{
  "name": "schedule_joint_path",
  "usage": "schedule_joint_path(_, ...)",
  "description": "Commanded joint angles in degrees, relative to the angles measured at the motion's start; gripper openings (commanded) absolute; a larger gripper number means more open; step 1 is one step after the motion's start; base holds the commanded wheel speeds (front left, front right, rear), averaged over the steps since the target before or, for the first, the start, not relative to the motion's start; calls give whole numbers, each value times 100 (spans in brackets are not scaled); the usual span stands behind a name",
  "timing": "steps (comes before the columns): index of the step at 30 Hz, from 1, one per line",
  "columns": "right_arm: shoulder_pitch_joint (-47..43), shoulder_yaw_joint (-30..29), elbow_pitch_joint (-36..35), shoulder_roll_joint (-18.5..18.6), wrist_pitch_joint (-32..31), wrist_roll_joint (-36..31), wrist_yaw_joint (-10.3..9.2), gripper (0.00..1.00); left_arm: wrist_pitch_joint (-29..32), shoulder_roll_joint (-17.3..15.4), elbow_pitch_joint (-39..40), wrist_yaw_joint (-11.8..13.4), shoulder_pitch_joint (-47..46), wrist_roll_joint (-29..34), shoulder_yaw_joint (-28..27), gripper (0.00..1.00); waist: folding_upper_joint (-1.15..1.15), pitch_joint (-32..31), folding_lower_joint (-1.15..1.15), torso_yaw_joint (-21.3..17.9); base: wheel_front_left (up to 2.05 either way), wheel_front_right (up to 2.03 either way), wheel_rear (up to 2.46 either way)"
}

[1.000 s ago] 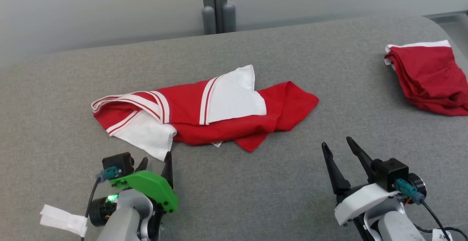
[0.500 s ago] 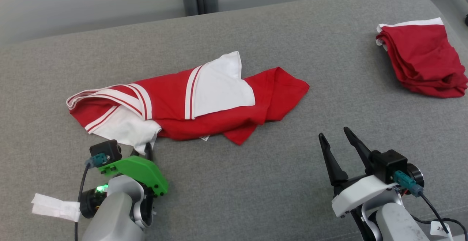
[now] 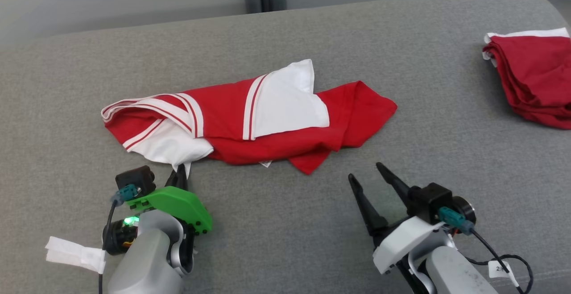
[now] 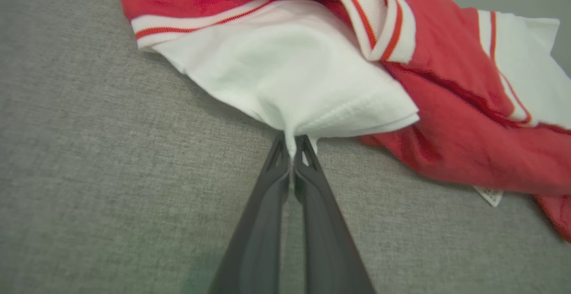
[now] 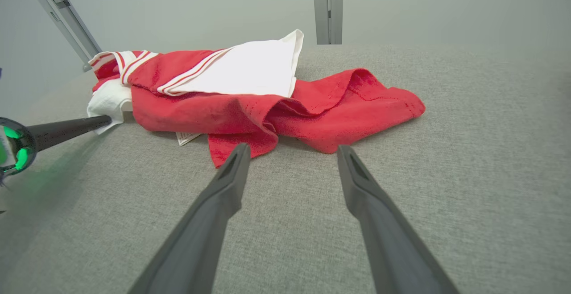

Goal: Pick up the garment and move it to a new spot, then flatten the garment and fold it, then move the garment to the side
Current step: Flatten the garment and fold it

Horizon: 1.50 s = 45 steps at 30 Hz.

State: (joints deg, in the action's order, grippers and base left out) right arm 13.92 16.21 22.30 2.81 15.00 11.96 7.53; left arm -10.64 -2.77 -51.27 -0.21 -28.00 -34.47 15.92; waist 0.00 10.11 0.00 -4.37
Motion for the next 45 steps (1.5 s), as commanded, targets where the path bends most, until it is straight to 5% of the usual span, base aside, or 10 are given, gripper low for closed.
schedule_joint_path(1, 140, 140, 132, 22, 28, 122, -9, 100, -89, -25, 56, -27, -84, 46, 19, 0, 0, 18, 0, 184, 0, 0, 0)
schedule_joint_path(11, 1023, 998, 1313, 23, -91, 67, -9, 100, -360, -30, 609, -61, 127, 191, 185, 0, 0, 95, 0, 697, 0, 0, 0)
schedule_joint_path(25, 1686, 840, 2285, 21, -263, -922, -9, 100, -409, -24, 1338, 58, 297, 112, 433, 0, 0, 258, 0, 919, 0, 0, 0)
schedule_joint_path(27, 1754, 828, 2378, 24, -296, -958, -9, 71, -406, -35, 1392, 74, 321, 120, 441, 0, 0, 287, 0, 916, 0, 0, 0)
schedule_joint_path(28, 1775, 816, 2426, 24, -307, -968, -9, 44, -407, -49, 1425, 67, 328, 118, 445, 0, 0, 302, 0, 914, 0, 0, 0)
schedule_joint_path(34, 1955, 787, 2627, 22, -285, -1001, -9, 0, -409, -144, 1593, 58, 356, 90, 428, 0, 0, 366, 0, 882, 0, 0, 0)
schedule_joint_path(45, 1908, 316, 2050, 25, 16, -1186, -8, 0, -447, -444, 2323, 72, 411, 211, 320, 0, 0, 112, 0, 626, 0, 0, 0)
